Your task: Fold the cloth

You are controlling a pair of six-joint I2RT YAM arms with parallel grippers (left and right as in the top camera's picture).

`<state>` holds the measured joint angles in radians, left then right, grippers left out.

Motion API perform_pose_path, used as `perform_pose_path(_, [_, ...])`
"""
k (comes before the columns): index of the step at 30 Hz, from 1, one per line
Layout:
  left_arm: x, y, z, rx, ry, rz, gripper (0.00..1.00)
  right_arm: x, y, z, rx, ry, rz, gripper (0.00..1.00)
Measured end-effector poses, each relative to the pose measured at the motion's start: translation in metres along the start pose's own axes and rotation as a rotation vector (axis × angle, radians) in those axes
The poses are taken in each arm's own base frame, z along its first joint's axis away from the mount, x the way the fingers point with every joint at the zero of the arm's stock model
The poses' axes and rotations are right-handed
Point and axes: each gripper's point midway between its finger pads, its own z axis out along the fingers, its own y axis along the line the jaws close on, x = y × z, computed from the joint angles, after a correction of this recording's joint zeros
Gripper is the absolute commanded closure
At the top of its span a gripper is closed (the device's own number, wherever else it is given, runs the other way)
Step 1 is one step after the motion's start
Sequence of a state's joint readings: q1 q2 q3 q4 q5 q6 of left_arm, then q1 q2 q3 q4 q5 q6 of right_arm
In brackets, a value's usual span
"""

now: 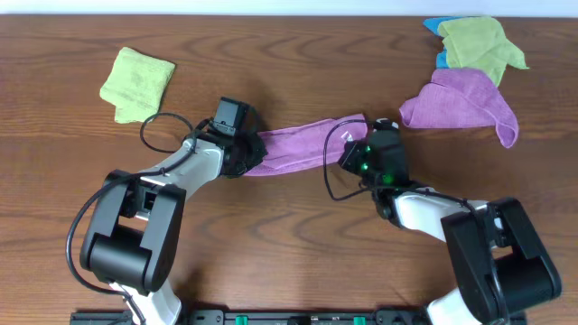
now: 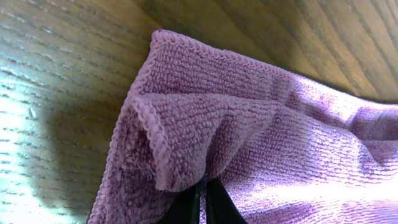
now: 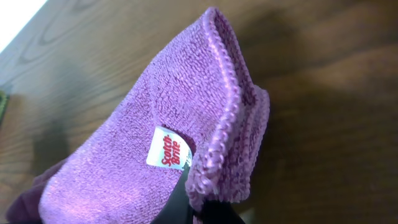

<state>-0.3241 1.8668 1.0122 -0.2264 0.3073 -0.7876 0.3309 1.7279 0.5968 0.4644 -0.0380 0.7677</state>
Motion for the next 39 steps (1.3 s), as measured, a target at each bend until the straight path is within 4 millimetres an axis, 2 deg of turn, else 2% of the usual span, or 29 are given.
perform_pose_path(7, [0.0,0.0,0.0,0.0,0.0,0.0,0.94,-0.002,0.013,-0.005,-0.054,0.005,-0.069,0.99])
perform_pose_path(13, [-0.001,-0.001,0.0,0.003,-0.003,0.001,0.94,-0.02,0.038,-0.025,-0.129,-0.039,-0.119,0.99])
perform_pose_path(19, [-0.002,-0.002,0.0,0.009,-0.007,0.003,0.94,-0.026,0.053,-0.039,-0.179,-0.045,-0.166,0.99])
perform_pose_path(23, [-0.003,-0.004,0.0,0.016,-0.014,0.006,0.94,-0.02,0.06,-0.04,-0.201,-0.033,-0.195,0.99])
perform_pose_path(31, [-0.004,-0.005,0.001,0.021,-0.018,0.008,0.94,0.011,0.089,-0.043,-0.27,0.015,-0.326,0.99])
perform_pose_path(39, [-0.005,-0.004,0.0,0.027,-0.013,0.001,0.94,0.018,0.109,-0.045,-0.302,0.026,-0.418,0.99])
